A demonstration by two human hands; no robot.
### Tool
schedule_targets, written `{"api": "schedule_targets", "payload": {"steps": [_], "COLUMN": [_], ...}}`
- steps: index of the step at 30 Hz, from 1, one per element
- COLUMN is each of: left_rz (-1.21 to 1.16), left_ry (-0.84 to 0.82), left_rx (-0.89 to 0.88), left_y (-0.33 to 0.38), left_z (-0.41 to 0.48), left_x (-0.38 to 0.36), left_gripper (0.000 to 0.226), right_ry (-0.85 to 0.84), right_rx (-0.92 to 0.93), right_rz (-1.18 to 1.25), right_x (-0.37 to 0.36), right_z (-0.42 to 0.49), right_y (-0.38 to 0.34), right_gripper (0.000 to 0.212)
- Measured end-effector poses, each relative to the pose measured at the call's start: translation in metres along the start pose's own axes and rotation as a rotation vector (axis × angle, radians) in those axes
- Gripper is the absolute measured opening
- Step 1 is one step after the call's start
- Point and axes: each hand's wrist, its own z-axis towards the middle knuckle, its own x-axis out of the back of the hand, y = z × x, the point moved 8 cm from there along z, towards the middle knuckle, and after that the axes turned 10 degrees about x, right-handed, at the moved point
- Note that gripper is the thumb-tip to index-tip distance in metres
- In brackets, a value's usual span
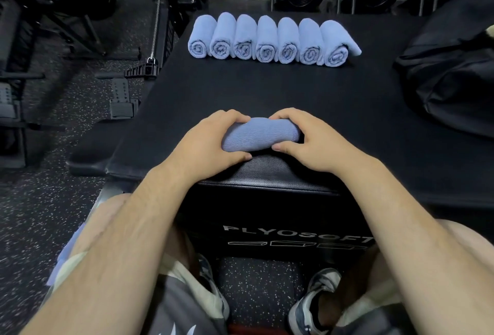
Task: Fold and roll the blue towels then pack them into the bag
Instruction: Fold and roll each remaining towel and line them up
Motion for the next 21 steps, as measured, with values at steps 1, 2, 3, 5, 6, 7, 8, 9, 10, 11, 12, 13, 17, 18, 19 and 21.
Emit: {"api": "schedule_targets", "payload": {"steps": [1,2,3,5,6,7,8,9,10,11,12,13,17,18,19,21], "left_rz": [-0.014,-0.04,-0.055,0.025,0.093,0.146,0.178,0.185,0.173,0.149,0.118,0.072,-0.078,-0.106,-0.148,-0.248], "left_ry": [-0.015,-0.031,-0.034,0.009,0.022,0.014,-0.01,-0.035,-0.051,-0.054,-0.045,-0.026,0.034,0.028,0.014,-0.018], "left_rx": [0.01,0.017,0.012,-0.047,-0.077,-0.091,-0.089,-0.078,-0.061,-0.046,-0.026,0.001,0.078,0.088,0.095,0.094], "left_y": [0.0,0.0,0.002,0.01,0.016,0.021,0.025,0.03,0.035,0.041,0.045,0.049,0.05,0.048,0.046,0.041], "left_z": [0.0,-0.002,-0.003,-0.006,-0.007,-0.008,-0.008,-0.009,-0.009,-0.011,-0.012,-0.013,-0.018,-0.018,-0.019,-0.022], "left_x": [0.0,0.0,-0.001,-0.001,-0.001,-0.001,-0.003,-0.004,-0.005,-0.005,-0.004,-0.003,0.002,0.003,0.003,0.006], "left_gripper": [0.063,0.061,0.059,0.057,0.059,0.061,0.063,0.064,0.063,0.06,0.056,0.051,0.044,0.045,0.046,0.049], "right_ry": [-0.024,-0.053,-0.078,-0.089,-0.065,-0.025,0.022,0.072,0.124,0.178,0.226,0.26,0.316,0.329,0.347,0.409], "right_rx": [-0.013,-0.032,-0.056,-0.098,-0.117,-0.137,-0.167,-0.207,-0.252,-0.294,-0.32,-0.33,-0.262,-0.247,-0.238,-0.249], "right_rz": [0.03,0.062,0.093,0.152,0.2,0.257,0.296,0.315,0.319,0.328,0.36,0.416,0.701,0.743,0.755,0.692], "right_x": [0.001,0.001,0.001,0.001,0.002,0.005,0.007,0.01,0.013,0.016,0.017,0.016,0.005,0.004,0.005,0.008], "right_z": [-0.001,-0.003,-0.005,-0.01,-0.012,-0.013,-0.014,-0.016,-0.017,-0.018,-0.02,-0.02,-0.02,-0.02,-0.02,-0.019], "right_y": [0.0,0.001,0.003,0.007,0.008,0.008,0.01,0.012,0.015,0.016,0.015,0.015,0.003,0.001,0.0,0.0], "right_gripper": [0.036,0.034,0.032,0.028,0.024,0.02,0.018,0.019,0.023,0.029,0.037,0.046,0.054,0.053,0.05,0.047]}}
